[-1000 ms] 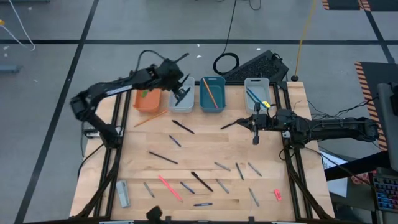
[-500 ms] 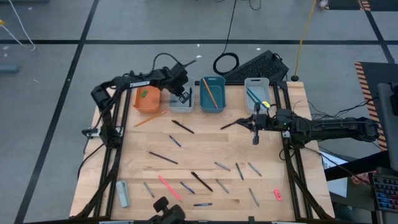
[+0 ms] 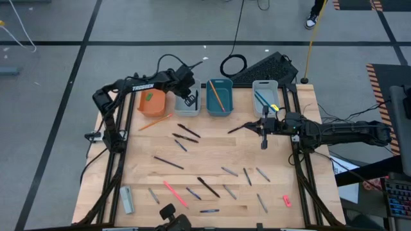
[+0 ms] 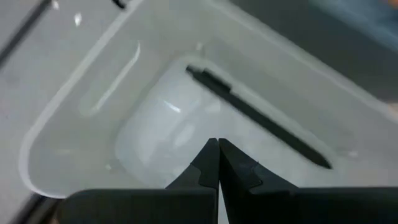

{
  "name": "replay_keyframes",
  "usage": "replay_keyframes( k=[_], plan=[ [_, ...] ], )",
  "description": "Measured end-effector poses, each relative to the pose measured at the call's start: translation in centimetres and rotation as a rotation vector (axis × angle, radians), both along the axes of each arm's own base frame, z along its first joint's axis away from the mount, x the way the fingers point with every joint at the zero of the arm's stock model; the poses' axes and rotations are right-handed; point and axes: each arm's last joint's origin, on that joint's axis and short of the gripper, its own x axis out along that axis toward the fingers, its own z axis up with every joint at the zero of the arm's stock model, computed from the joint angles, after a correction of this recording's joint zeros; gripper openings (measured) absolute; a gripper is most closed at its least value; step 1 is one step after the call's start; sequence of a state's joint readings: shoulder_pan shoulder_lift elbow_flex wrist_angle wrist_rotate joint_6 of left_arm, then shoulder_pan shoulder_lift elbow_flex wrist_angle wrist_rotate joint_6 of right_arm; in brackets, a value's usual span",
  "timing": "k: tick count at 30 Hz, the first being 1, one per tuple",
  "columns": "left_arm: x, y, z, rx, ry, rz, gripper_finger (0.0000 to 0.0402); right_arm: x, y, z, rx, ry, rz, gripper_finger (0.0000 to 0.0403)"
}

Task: Sort crayons/erasers/pens/pencils in bins
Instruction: Put the black pen into the left gray bin

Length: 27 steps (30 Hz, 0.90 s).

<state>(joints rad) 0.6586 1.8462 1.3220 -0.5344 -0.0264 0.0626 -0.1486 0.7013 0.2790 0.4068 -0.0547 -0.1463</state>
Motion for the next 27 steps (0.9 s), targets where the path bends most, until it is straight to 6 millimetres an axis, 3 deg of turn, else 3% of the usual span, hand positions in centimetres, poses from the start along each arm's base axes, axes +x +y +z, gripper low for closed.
replay_keyframes(
  k=[6,9,13,21,27],
  plan=[
    [0.2,-3.5,4.0,0.085,-0.02,-0.171,0.0002,0.0,0.0,0.0,0.0,0.001,0.0,0.0],
    [0.2,-6.7,5.7,0.117,0.001,-0.317,0.0006,0.0,0.0,0.0,0.0,0.001,0.0,0.0],
    [-0.2,-11.5,6.3,0.121,0.073,-0.53,0.0003,0.0,0.0,0.0,0.0,0.004,0.0,0.0],
    [0.1,-18.8,3.8,0.051,0.11,-0.731,0.0037,0.0,0.0,-0.1,0.001,0.008,-0.001,0.0],
    [0.7,-21.7,0.9,0.026,0.145,-0.735,0.0094,0.0,0.0,0.0,0.002,0.001,-0.001,0.0]
  ],
)
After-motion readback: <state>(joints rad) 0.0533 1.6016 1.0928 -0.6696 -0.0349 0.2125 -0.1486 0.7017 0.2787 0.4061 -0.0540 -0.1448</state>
